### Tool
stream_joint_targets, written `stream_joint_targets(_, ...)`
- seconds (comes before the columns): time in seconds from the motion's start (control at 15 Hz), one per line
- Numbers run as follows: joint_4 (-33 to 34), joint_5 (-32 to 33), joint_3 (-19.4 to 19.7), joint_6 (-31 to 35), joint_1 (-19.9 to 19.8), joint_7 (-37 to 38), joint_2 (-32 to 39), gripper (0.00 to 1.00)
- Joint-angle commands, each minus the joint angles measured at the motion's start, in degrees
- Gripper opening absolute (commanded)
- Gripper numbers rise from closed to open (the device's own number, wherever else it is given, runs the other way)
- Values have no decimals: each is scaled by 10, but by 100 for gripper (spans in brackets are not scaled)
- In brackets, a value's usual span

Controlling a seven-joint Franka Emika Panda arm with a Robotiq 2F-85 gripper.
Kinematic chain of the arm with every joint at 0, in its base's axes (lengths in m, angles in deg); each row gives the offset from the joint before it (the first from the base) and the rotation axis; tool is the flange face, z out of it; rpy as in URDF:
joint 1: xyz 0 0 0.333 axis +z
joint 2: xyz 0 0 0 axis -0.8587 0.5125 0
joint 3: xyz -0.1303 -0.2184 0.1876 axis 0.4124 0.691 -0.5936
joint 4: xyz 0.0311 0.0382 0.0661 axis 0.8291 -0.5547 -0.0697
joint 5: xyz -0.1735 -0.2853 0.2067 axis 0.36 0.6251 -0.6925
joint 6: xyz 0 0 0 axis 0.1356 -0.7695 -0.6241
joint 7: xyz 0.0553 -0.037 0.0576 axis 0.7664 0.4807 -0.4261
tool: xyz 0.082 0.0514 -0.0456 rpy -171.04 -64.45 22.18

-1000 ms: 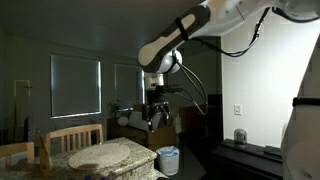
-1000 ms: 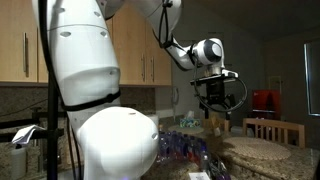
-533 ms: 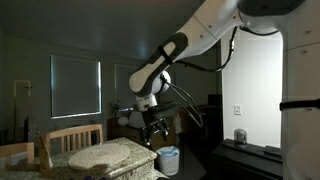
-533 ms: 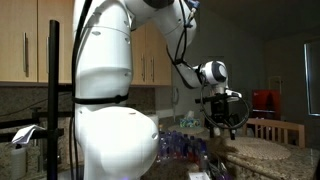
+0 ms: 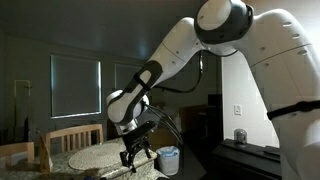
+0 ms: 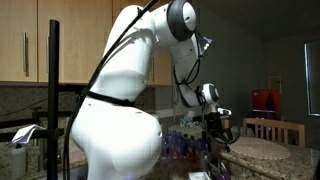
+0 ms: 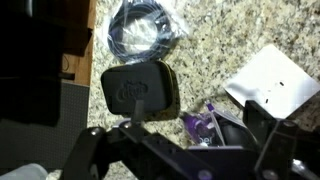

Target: Move the pack to the counter top

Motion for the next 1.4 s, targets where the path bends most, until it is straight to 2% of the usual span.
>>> stream_joint_targets(0.0,41,38,2,-1,35,17,36,100)
stream_joint_targets(0.07,46,31,4,-15,34,-1,27,100)
stream_joint_targets(0.13,33,18,3,3,34,5,32,100)
stream_joint_targets(0.4,38,14,0,2,37,-12,43,100)
stream_joint_targets(0.8,68,5,-9,-10,56,-24,144,100)
stream_joint_targets(1.0,86,16,9,-6,67,5,178,100)
stream_joint_targets(1.33,62,49,45,39,90,73,148,100)
